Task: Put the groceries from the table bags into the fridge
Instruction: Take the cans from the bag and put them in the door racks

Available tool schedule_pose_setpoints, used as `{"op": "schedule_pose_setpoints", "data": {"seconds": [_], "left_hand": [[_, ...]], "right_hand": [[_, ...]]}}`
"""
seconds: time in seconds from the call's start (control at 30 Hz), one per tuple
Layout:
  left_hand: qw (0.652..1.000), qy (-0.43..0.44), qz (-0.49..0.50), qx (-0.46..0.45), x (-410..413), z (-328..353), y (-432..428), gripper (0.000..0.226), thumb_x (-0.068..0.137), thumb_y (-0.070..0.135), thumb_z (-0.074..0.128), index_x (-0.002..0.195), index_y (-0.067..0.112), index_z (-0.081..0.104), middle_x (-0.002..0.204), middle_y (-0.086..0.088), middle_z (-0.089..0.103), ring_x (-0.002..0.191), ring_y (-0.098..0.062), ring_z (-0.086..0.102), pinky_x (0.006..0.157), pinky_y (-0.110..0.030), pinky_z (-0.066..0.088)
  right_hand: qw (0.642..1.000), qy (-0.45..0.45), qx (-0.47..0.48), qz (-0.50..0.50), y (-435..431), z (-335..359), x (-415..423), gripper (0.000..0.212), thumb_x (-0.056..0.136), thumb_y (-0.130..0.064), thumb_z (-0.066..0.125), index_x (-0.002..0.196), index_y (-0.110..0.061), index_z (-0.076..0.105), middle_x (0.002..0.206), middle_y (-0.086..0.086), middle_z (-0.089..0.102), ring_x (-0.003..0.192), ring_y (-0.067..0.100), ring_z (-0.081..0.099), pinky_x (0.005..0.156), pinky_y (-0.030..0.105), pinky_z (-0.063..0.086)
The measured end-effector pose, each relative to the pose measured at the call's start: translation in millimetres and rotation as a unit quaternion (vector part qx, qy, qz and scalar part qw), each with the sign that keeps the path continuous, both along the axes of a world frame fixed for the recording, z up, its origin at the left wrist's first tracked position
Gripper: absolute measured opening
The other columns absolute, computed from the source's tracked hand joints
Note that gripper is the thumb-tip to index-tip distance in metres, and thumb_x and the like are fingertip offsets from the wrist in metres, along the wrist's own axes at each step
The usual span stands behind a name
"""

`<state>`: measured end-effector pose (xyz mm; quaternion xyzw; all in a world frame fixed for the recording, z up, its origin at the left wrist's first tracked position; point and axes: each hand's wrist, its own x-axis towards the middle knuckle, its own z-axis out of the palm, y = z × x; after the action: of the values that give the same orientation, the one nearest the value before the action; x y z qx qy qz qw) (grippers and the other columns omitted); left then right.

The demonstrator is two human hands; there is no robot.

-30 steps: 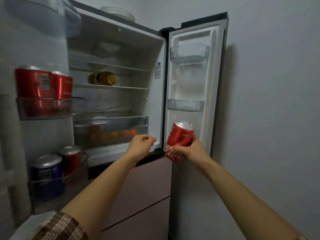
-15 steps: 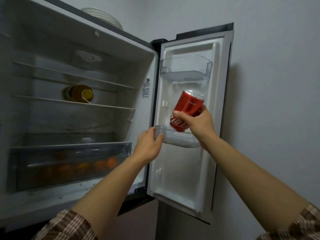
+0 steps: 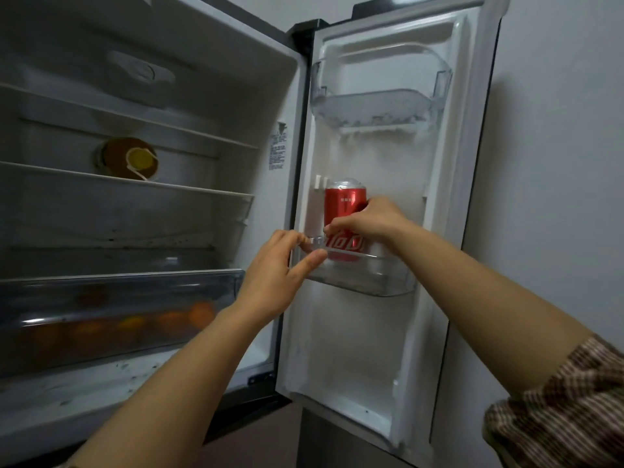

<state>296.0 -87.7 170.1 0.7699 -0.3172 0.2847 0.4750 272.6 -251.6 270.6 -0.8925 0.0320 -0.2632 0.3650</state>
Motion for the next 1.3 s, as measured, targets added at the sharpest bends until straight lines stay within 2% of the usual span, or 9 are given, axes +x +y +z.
{"op": "schedule_pose_setpoints", "data": {"seconds": [0.1, 0.27, 0.37, 0.53, 0.7, 0.87, 1.0, 1.13, 1.3], "left_hand": [[1.000, -0.005, 0.011, -0.005, 0, -2, -8, 0.028, 0.084, 0.058, 0.051, 0.095, 0.032, 0.054, 0.111, 0.014, 0.048, 0.108, -0.008, 0.050, 0.087, -0.033, 0.048], [1.000, -0.010, 0.023, -0.013, -5, -3, -19, 0.041, 0.079, 0.064, 0.046, 0.099, 0.029, 0.055, 0.109, 0.014, 0.047, 0.105, -0.007, 0.050, 0.083, -0.030, 0.049], [0.999, -0.006, 0.030, -0.011, -8, -2, -22, 0.045, 0.077, 0.066, 0.044, 0.100, 0.028, 0.055, 0.110, 0.013, 0.047, 0.104, -0.007, 0.050, 0.080, -0.027, 0.047], [0.999, 0.013, 0.026, -0.014, -12, -1, -23, 0.049, 0.075, 0.067, 0.043, 0.100, 0.028, 0.054, 0.116, 0.012, 0.048, 0.109, -0.008, 0.049, 0.086, -0.031, 0.047], [0.999, 0.028, 0.040, -0.005, -18, 1, -23, 0.042, 0.079, 0.062, 0.046, 0.103, 0.029, 0.054, 0.119, 0.012, 0.048, 0.110, -0.010, 0.050, 0.087, -0.031, 0.047], [0.998, 0.012, 0.056, 0.027, -29, 2, -19, 0.044, 0.090, 0.050, 0.050, 0.130, 0.032, 0.048, 0.136, 0.009, 0.047, 0.119, -0.008, 0.046, 0.090, -0.027, 0.040], [0.984, 0.016, 0.142, 0.110, -39, -6, 10, 0.058, 0.092, 0.052, 0.047, 0.146, 0.037, 0.028, 0.152, 0.009, 0.033, 0.137, -0.013, 0.034, 0.108, -0.040, 0.038], [0.965, 0.030, 0.234, 0.113, -68, -13, 61, 0.050, 0.095, 0.037, 0.053, 0.142, 0.029, 0.038, 0.150, 0.006, 0.036, 0.135, -0.013, 0.037, 0.106, -0.035, 0.038], [0.922, 0.045, 0.353, 0.152, -132, -34, 139, 0.044, 0.091, 0.031, 0.055, 0.134, 0.025, 0.048, 0.136, 0.003, 0.048, 0.125, -0.017, 0.046, 0.099, -0.035, 0.044]], "right_hand": [[0.999, 0.041, 0.008, 0.030, -3, -1, 0, 0.033, 0.060, -0.028, 0.089, 0.082, -0.016, 0.067, 0.085, 0.005, 0.072, 0.073, 0.013, 0.068, 0.065, 0.025, 0.055], [0.994, 0.086, -0.007, 0.060, -11, 0, -10, 0.035, 0.067, -0.020, 0.086, 0.096, -0.010, 0.071, 0.077, -0.002, 0.066, 0.063, 0.005, 0.058, 0.039, 0.008, 0.040], [0.995, 0.084, -0.001, 0.057, -15, 1, -14, 0.030, 0.073, -0.024, 0.082, 0.095, -0.014, 0.064, 0.073, -0.005, 0.059, 0.062, 0.003, 0.052, 0.033, 0.008, 0.035], [0.999, 0.017, -0.032, 0.022, -20, 3, -9, 0.048, 0.066, -0.040, 0.085, 0.099, -0.014, 0.061, 0.090, 0.003, 0.066, 0.069, 0.008, 0.058, 0.057, 0.022, 0.045], [0.998, -0.006, -0.058, 0.008, -21, 1, -14, 0.050, 0.069, -0.039, 0.083, 0.101, -0.012, 0.056, 0.105, 0.009, 0.066, 0.087, 0.020, 0.063, 0.077, 0.033, 0.053], [0.983, -0.148, -0.102, -0.040, -17, 2, -26, 0.059, 0.077, -0.036, 0.075, 0.124, -0.009, 0.051, 0.123, 0.008, 0.054, 0.110, 0.025, 0.053, 0.090, 0.039, 0.047], [0.964, -0.228, -0.126, 0.058, 7, -7, -34, 0.032, 0.081, -0.023, 0.067, 0.110, -0.011, 0.061, 0.108, 0.004, 0.063, 0.098, 0.020, 0.058, 0.082, 0.032, 0.047], [0.950, -0.226, -0.170, 0.134, 52, -30, -39, 0.028, 0.082, -0.024, 0.066, 0.107, -0.012, 0.063, 0.106, 0.002, 0.062, 0.095, 0.016, 0.056, 0.084, 0.031, 0.047], [0.946, -0.170, -0.139, 0.239, 121, -76, -67, 0.028, 0.083, -0.022, 0.066, 0.109, -0.012, 0.062, 0.110, 0.005, 0.063, 0.100, 0.021, 0.057, 0.088, 0.034, 0.046]]}}
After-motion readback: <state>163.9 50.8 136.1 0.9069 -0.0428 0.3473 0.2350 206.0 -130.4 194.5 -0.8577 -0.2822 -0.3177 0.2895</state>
